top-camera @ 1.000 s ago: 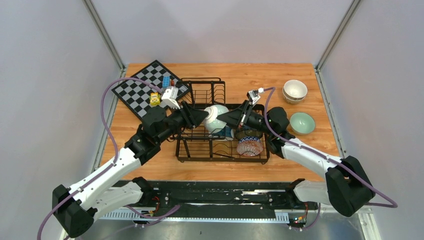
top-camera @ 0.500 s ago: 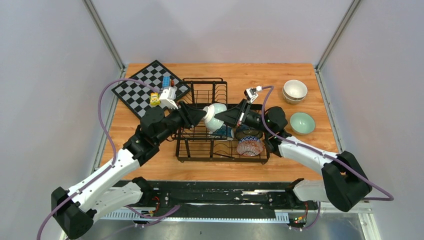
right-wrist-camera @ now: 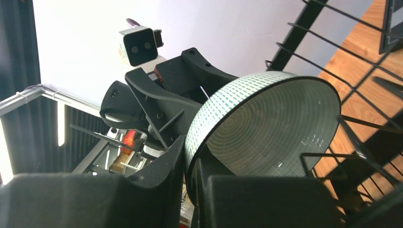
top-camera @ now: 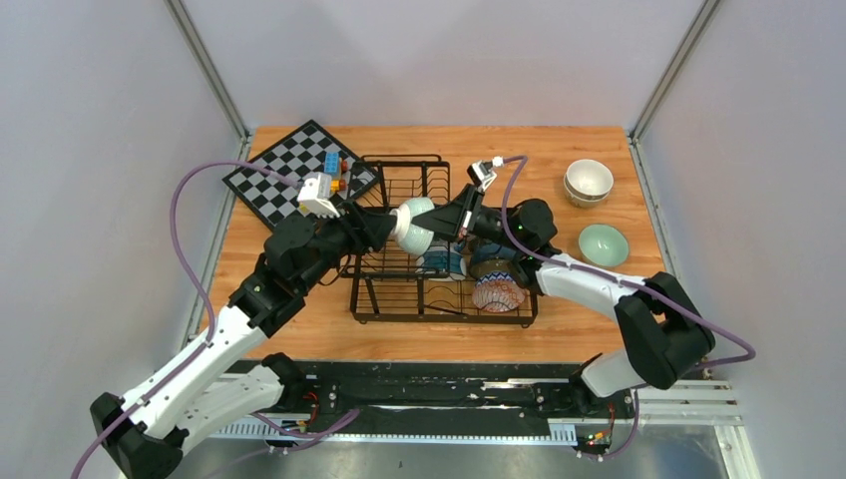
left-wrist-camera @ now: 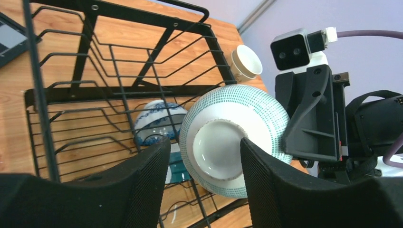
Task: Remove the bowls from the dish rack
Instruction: Pick up the bowl from the dish rack.
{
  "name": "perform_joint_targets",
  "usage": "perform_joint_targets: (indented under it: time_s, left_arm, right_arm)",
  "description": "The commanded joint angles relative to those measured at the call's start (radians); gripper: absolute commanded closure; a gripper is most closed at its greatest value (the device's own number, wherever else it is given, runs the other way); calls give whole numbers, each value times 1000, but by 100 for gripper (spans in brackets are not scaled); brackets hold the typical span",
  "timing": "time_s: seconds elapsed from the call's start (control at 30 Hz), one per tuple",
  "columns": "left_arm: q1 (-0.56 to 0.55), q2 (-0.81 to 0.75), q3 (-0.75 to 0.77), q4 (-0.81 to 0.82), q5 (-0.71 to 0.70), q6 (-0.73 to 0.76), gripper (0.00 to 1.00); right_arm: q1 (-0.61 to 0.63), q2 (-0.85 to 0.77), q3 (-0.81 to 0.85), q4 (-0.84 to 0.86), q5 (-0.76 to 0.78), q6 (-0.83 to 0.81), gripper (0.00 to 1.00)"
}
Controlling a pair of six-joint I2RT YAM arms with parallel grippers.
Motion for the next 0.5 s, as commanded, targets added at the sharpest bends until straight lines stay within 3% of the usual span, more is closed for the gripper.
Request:
perform_joint_targets:
  time_s: [0.0,0.47]
  left_arm:
    - [-11,-26,43,-53,37,19,38]
    - [-11,-84,111,-107,25,26,26]
  right_arm:
    - [49,49,90,98,-18,19,100]
    - [59,56,191,40,-54,-29,100]
